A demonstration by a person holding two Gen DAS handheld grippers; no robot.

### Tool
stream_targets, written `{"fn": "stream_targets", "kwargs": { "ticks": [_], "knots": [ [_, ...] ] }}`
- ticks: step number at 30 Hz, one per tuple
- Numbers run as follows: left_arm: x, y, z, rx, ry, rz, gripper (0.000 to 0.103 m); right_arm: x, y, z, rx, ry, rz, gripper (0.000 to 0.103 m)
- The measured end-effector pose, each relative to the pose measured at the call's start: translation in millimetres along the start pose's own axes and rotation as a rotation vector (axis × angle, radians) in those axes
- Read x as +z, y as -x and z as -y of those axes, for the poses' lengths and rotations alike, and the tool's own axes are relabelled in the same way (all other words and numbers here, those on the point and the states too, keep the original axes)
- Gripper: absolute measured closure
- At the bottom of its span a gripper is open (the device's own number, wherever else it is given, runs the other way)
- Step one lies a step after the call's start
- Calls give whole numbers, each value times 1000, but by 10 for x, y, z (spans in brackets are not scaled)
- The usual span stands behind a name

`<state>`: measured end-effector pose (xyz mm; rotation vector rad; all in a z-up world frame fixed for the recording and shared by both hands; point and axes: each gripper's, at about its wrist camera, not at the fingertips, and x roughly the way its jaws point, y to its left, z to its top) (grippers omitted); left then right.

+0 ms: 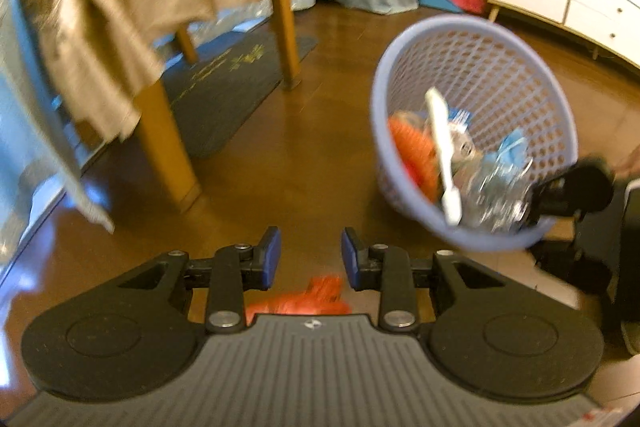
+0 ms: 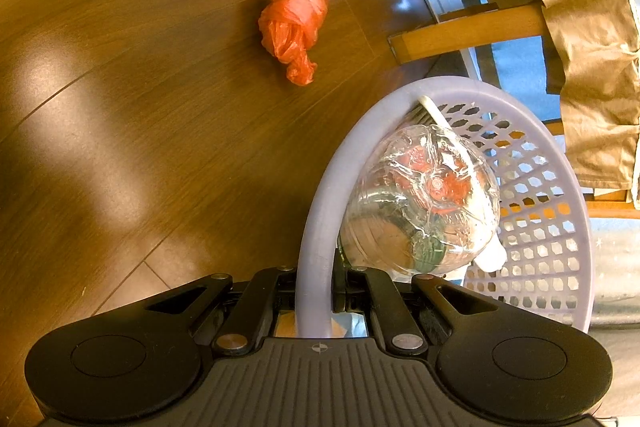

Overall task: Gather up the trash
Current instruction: 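Move the open left gripper toward the red plastic bag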

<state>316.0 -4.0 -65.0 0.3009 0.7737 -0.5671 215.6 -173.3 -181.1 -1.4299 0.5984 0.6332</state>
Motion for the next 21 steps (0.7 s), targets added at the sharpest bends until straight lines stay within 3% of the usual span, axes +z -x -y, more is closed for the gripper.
{"fn": "stream_targets", "kwargs": {
  "ticks": [5,14,21],
  "knots": [
    [-273,2,-83,15,26,-42,71,-3,2,4,1,1,0,101],
    [-583,-43,-54,10,-35,-90,62,2,-3,-2,-1,6,0,101],
    [-646,-156,-94,22,-67,-115,47,0,-3,-2,-1,3,1,101]
  ]
}}
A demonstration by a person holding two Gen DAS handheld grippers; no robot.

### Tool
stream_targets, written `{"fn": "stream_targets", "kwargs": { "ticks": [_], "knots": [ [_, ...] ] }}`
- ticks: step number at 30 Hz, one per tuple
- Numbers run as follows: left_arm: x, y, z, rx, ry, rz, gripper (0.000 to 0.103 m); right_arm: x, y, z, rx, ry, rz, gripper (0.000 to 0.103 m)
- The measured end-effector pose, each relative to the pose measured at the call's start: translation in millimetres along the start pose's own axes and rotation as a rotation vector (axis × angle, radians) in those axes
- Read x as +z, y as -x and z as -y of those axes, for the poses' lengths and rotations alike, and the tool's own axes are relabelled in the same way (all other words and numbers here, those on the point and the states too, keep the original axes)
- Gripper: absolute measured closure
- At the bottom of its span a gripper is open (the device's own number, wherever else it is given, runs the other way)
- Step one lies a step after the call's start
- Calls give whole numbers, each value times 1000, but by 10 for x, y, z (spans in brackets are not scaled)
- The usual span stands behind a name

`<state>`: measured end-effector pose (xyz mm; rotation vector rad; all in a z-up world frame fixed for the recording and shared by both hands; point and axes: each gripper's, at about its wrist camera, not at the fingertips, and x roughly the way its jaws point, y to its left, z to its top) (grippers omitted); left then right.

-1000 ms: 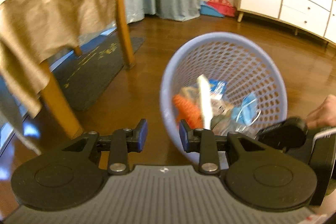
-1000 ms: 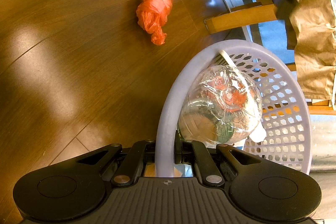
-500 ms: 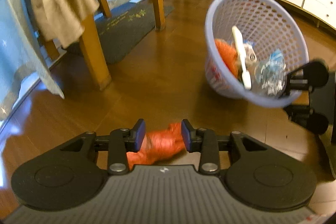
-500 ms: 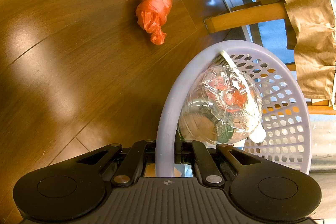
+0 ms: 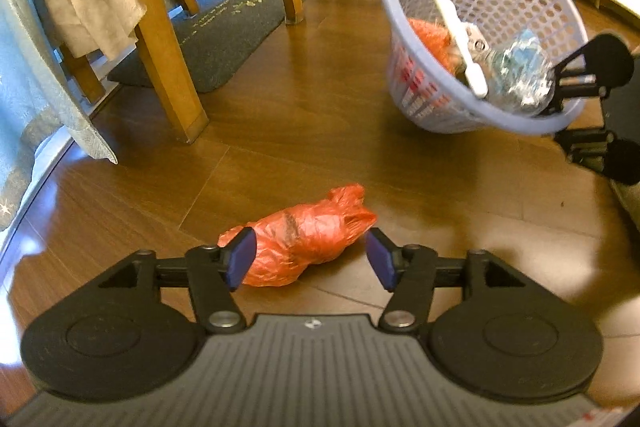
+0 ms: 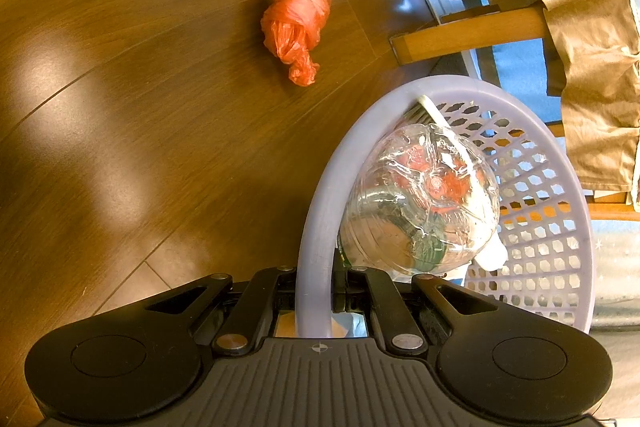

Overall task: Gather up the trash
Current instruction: 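Move the open left gripper toward the red plastic bag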

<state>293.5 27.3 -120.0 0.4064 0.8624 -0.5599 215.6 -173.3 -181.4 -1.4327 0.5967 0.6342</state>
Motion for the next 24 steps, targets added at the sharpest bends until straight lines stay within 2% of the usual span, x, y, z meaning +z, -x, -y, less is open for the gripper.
{"fn": "stream_targets", "kwargs": {
  "ticks": [6,12,24],
  "knots": [
    [-38,-94,-45,23,-24,-15,41,3,-3,-1,0,0,0,101],
    [-63,-186,-50,22,-46,-8,25,6,-5,-4,0,-1,-1,101],
    [-95,-394,-17,32,-87,-28,16,-5,2,-3,-1,-8,-1,101]
  ]
}}
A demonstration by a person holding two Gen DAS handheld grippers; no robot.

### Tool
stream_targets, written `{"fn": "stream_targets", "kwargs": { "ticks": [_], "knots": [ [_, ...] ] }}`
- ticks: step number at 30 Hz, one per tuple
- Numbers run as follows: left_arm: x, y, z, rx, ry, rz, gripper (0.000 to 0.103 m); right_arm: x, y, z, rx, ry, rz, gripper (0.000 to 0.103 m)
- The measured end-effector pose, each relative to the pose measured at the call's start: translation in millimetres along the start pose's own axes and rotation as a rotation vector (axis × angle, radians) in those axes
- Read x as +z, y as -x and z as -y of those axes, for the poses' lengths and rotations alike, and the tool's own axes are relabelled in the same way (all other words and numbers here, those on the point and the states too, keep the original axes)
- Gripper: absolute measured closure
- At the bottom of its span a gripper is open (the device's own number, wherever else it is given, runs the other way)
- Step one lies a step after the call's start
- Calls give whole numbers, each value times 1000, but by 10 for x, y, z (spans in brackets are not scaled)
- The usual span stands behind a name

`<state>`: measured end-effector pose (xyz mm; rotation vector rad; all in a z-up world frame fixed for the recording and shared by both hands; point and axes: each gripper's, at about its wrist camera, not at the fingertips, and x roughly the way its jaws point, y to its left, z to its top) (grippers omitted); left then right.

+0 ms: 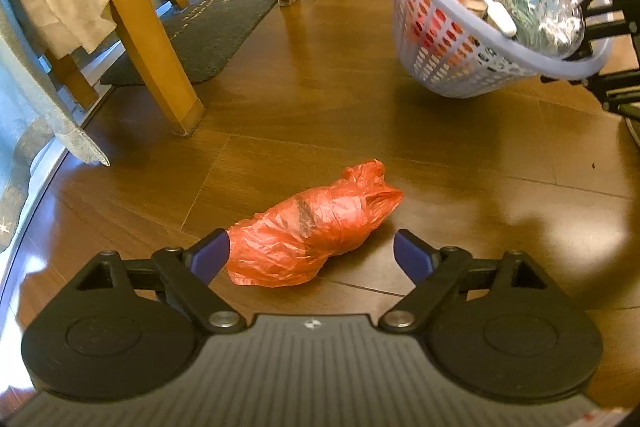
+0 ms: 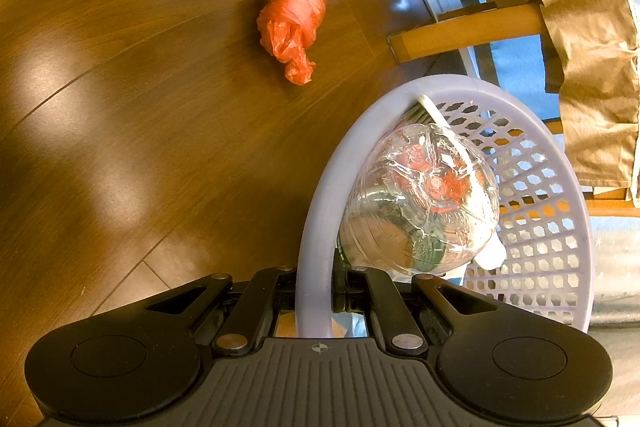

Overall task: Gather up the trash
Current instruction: 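Move the open left gripper toward the red plastic bag, then lower the left gripper onto the red plastic bag and grasp it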

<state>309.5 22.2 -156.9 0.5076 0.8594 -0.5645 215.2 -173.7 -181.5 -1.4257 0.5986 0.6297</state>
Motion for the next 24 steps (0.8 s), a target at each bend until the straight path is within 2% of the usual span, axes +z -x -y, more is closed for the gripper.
{"fn": "stream_targets", "kwargs": {
  "ticks": [5,13,24],
  "knots": [
    [-18,-98,0,6,-14,-7,14,-4,2,3,-1,0,0,101],
    [-41,-264,6,46,-108,1,12,2,-1,20,-2,-1,-1,101],
    [-110,-602,147,74,-330,-32,12,5,-13,31,-2,-3,-1,101]
  ]
}}
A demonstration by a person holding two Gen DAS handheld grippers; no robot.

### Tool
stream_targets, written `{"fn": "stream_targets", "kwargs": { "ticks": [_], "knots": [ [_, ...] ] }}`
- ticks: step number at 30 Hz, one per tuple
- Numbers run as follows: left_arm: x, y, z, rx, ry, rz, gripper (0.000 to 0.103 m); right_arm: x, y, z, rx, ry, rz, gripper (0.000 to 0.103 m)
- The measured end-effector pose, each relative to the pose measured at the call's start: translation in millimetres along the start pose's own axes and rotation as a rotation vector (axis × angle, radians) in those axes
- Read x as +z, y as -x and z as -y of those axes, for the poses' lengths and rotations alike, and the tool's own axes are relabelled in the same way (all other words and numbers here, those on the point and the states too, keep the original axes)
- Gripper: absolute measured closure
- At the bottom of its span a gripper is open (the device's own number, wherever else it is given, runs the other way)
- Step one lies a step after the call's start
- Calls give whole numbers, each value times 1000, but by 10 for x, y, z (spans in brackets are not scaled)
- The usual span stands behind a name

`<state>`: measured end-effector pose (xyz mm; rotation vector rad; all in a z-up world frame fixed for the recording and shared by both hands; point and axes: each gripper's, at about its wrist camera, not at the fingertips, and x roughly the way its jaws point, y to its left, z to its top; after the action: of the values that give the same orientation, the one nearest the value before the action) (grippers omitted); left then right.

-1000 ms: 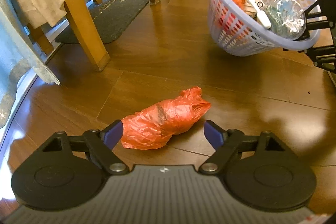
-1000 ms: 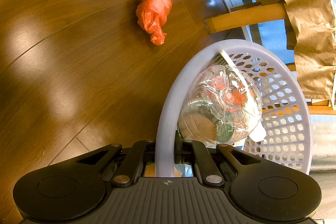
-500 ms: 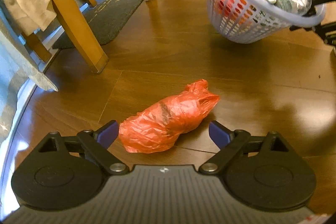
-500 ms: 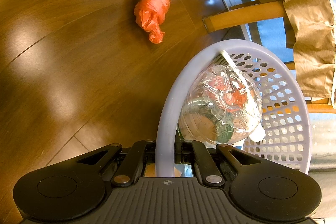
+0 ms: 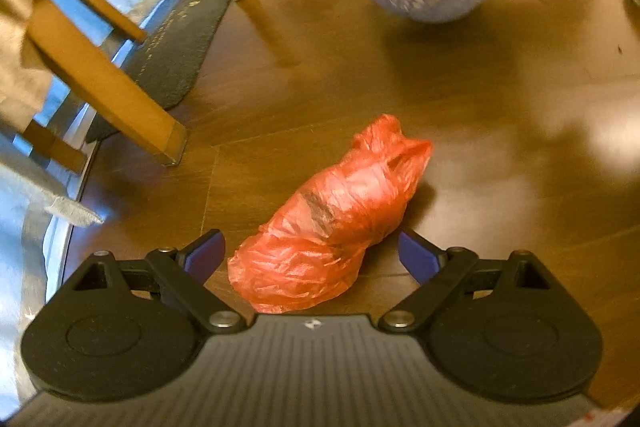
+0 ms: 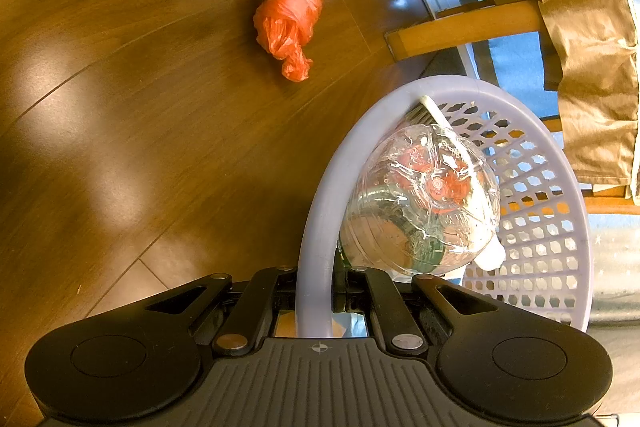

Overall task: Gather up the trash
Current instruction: 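Lower the left gripper onto the red plastic bag and grasp it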

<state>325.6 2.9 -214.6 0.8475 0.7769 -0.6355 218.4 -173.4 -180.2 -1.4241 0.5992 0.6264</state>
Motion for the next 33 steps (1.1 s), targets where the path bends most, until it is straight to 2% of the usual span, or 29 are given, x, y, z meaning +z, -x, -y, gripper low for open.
{"fn": "stream_targets", "kwargs": {
  "ticks": [13,15,21,25,33],
  "knots": [
    [148,-270,23,-46,-79,-35,16,-14,-5,-12,0,-2,-2,101],
    [169,-304,25,-60,-82,-51,22,-19,-9,-14,0,-3,-3,101],
    [209,-369,51,-78,-98,-81,31,-28,-26,-6,1,-5,-7,101],
    [214,-400,63,-88,-98,-95,32,-13,-33,-3,1,-5,-8,101],
    [204,-431,69,-91,-79,-115,50,-4,-31,3,1,-4,-8,101]
  ]
}}
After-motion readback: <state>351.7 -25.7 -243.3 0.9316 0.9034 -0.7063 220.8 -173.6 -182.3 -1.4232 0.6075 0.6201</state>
